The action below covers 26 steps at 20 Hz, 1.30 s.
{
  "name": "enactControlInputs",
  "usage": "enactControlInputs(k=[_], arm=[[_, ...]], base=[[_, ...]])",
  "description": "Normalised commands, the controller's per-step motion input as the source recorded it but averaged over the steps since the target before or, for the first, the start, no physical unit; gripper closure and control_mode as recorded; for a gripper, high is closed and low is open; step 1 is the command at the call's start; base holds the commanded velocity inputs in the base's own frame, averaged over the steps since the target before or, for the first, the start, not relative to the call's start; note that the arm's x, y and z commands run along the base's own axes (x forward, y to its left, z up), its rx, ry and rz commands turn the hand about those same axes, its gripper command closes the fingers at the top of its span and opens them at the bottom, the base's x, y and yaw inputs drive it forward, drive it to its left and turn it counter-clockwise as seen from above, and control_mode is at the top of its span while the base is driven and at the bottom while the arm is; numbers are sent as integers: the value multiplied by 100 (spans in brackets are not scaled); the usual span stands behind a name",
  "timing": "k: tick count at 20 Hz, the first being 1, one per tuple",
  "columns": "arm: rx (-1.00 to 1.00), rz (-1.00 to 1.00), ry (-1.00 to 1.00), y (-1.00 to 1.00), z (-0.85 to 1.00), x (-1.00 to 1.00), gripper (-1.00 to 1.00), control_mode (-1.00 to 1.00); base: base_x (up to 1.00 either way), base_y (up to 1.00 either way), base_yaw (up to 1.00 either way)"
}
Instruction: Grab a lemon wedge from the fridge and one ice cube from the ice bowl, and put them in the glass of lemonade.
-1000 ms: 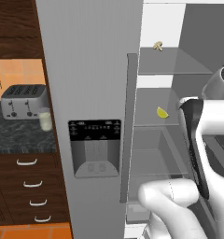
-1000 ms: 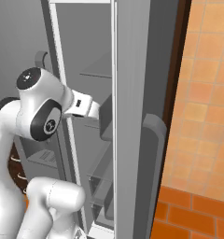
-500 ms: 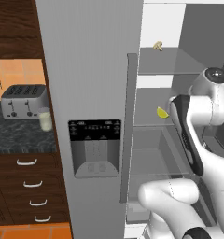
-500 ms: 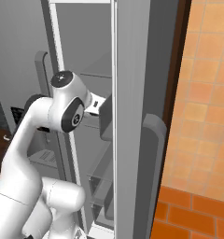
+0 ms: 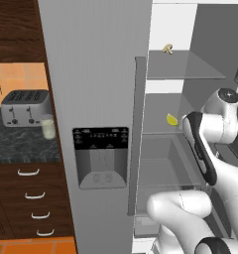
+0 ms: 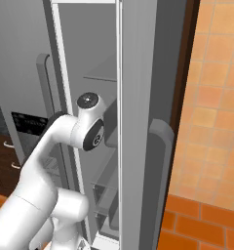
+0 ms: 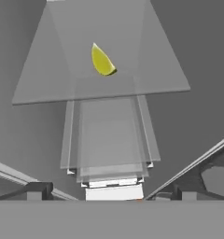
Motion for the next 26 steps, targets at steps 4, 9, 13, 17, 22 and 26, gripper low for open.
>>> enactControlInputs(k=[4, 9, 13, 17, 22, 26], arm=[[0, 0, 15, -28, 9, 46, -100, -100], [0, 5, 5, -4, -8, 31, -100, -100], [0, 9, 0, 0, -38, 21, -100, -100], [1, 22, 2, 0, -26, 41, -100, -100], [0, 20, 3, 0, 1, 48, -100, -100], [0, 12, 6, -2, 0, 52, -100, -100]], base=[[0, 0, 0], [0, 0, 0], [0, 0, 0], [0, 0, 0], [0, 0, 0], [0, 0, 0]])
